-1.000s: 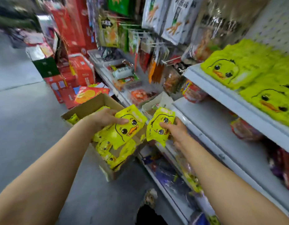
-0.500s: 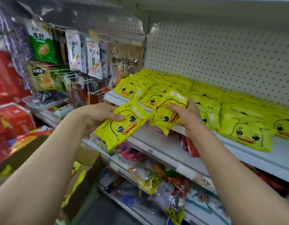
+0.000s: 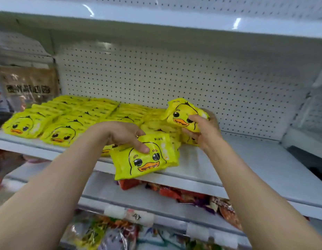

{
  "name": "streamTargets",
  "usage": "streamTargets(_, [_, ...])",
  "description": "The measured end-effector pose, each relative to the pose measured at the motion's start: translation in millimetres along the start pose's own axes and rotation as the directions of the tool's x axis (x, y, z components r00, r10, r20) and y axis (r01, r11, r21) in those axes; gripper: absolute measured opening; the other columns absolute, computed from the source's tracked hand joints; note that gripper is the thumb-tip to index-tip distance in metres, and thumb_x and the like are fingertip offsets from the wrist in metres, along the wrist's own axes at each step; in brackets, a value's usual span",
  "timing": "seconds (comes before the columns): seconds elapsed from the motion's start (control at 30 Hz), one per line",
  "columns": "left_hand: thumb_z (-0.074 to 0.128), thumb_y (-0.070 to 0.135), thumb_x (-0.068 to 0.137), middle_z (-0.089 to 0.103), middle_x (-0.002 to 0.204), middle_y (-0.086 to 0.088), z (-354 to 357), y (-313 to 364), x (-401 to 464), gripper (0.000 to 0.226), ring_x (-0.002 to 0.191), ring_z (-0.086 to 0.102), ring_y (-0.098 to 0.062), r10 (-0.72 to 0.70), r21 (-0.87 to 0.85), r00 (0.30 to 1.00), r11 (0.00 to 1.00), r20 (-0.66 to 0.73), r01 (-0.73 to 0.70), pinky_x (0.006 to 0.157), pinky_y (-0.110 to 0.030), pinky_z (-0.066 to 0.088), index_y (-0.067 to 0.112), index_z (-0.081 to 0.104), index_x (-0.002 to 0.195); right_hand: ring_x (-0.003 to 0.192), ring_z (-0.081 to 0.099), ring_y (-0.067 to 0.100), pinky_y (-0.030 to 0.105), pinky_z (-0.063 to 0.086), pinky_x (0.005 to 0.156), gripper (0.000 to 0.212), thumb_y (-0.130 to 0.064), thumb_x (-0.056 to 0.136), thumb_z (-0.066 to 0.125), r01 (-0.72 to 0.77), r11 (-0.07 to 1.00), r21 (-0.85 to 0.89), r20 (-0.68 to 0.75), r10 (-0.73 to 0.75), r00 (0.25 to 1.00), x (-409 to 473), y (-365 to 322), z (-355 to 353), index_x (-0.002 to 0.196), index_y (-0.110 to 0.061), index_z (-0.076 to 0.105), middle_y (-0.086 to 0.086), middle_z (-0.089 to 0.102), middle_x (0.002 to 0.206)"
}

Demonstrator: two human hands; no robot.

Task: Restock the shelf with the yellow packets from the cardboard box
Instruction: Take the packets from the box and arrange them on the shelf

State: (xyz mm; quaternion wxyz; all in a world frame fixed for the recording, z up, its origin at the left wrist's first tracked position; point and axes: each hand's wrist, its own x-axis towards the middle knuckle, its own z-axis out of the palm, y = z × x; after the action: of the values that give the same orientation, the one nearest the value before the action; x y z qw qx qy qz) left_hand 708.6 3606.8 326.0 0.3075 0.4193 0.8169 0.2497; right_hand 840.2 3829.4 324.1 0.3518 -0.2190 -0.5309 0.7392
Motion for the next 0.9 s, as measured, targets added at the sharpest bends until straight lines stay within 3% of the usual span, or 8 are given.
streamTargets(0.13, [0.083, 0.065, 0.043, 0.061, 0.131, 0.005, 20.0, 46.7, 50.9, 0.101, 0.123, 0.055, -0.019, -0.012, 0.129, 1.0, 0.992, -0.001, 0.012, 0.106, -0.045, 0.043, 0.021, 0.059, 0.13, 0.098, 0.071, 0.029, 0.035, 0.061, 0.061, 0.03, -0.01, 0.081, 0.077, 0.003, 0.996, -0.087, -0.018, -0.004, 1.0, 26.6, -12.9, -53.8, 0.109, -0.014, 0.065, 0.013, 0.071, 0.111])
streamTargets(0.27, [0.086, 0.053, 0.06, 0.068, 0.112, 0.007, 33.9, 80.7, 91.6, 0.065, 0.111, 0.062, -0.022, 0.002, 0.174, 0.997, 0.985, 0.077, -0.015, 0.098, -0.043, 0.049, 0.024, 0.066, 0.115, 0.081, 0.072, 0.024, 0.028, 0.059, 0.059, 0.019, -0.021, 0.083, 0.079, -0.015, 0.991, -0.134, -0.05, 0.008, 0.999, 44.0, -22.1, -92.6, 0.096, -0.013, 0.068, 0.011, 0.075, 0.097])
streamTargets(0.3, [0.085, 0.053, 0.062, 0.067, 0.111, 0.009, 36.5, 88.9, 100.5, 0.064, 0.112, 0.061, -0.021, 0.014, 0.205, 0.997, 0.978, 0.078, -0.03, 0.099, -0.043, 0.048, 0.024, 0.065, 0.116, 0.075, 0.071, 0.022, 0.029, 0.06, 0.061, 0.017, -0.02, 0.083, 0.078, -0.022, 0.992, -0.127, -0.055, 0.015, 0.998, 46.5, -25.6, -99.6, 0.093, -0.012, 0.068, 0.01, 0.074, 0.09])
streamTargets(0.4, [0.083, 0.055, 0.065, 0.059, 0.132, 0.005, 45.5, 116.9, 126.0, 0.072, 0.126, 0.052, -0.022, 0.032, 0.304, 0.994, 0.951, 0.102, -0.061, 0.108, -0.044, 0.04, 0.023, 0.06, 0.126, 0.066, 0.071, 0.019, 0.038, 0.061, 0.073, 0.01, -0.014, 0.085, 0.076, -0.042, 0.991, -0.127, -0.04, 0.038, 0.998, 53.1, -36.6, -118.3, 0.088, -0.008, 0.067, 0.007, 0.074, 0.078])
streamTargets(0.53, [0.08, 0.053, 0.07, 0.038, 0.153, -0.001, 53.3, 149.4, 159.6, 0.094, 0.139, 0.038, -0.028, 0.004, 0.404, 0.995, 0.914, 0.097, -0.043, 0.113, -0.045, 0.034, 0.018, 0.039, 0.147, 0.069, 0.072, 0.019, 0.034, 0.061, 0.063, 0.011, -0.008, 0.085, 0.075, -0.02, 0.988, -0.154, -0.057, 0.012, 0.998, 55.4, -45.9, -140.3, 0.094, -0.009, 0.068, 0.006, 0.075, 0.083])
streamTargets(0.6, [0.08, 0.056, 0.068, 0.044, 0.149, -0.001, 55.5, 159.6, 173.5, 0.092, 0.134, 0.044, -0.03, 0.002, 0.474, 0.997, 0.88, 0.072, -0.035, 0.11, -0.046, 0.038, 0.02, 0.044, 0.145, 0.071, 0.073, 0.019, 0.033, 0.06, 0.063, 0.016, -0.007, 0.084, 0.075, 0.011, 0.987, -0.162, -0.076, -0.024, 0.997, 54.8, -50.3, -149.5, 0.097, -0.009, 0.068, 0.007, 0.075, 0.086])
streamTargets(0.73, [0.08, 0.057, 0.067, 0.065, 0.121, 0.003, 54.5, 164.8, 198.6, 0.059, 0.11, 0.061, -0.024, 0.02, 0.551, 0.999, 0.834, 0.034, -0.036, 0.099, -0.043, 0.048, 0.023, 0.067, 0.114, 0.079, 0.074, 0.02, 0.033, 0.061, 0.065, 0.024, -0.005, 0.083, 0.076, 0.032, 0.99, -0.139, -0.085, -0.044, 0.995, 52.7, -53.8, -163.6, 0.105, -0.008, 0.068, 0.009, 0.075, 0.094])
streamTargets(0.9, [0.079, 0.049, 0.073, 0.06, 0.117, 0.001, 52.3, 158.2, 217.4, 0.053, 0.107, 0.057, -0.022, 0.07, 0.607, 0.998, 0.793, -0.007, -0.051, 0.094, -0.04, 0.049, 0.016, 0.065, 0.112, 0.075, 0.074, 0.019, 0.03, 0.059, 0.059, 0.027, -0.004, 0.081, 0.077, 0.035, 0.986, -0.163, -0.105, -0.053, 0.993, 51.6, -52.5, -174.4, 0.106, -0.008, 0.069, 0.01, 0.076, 0.095])
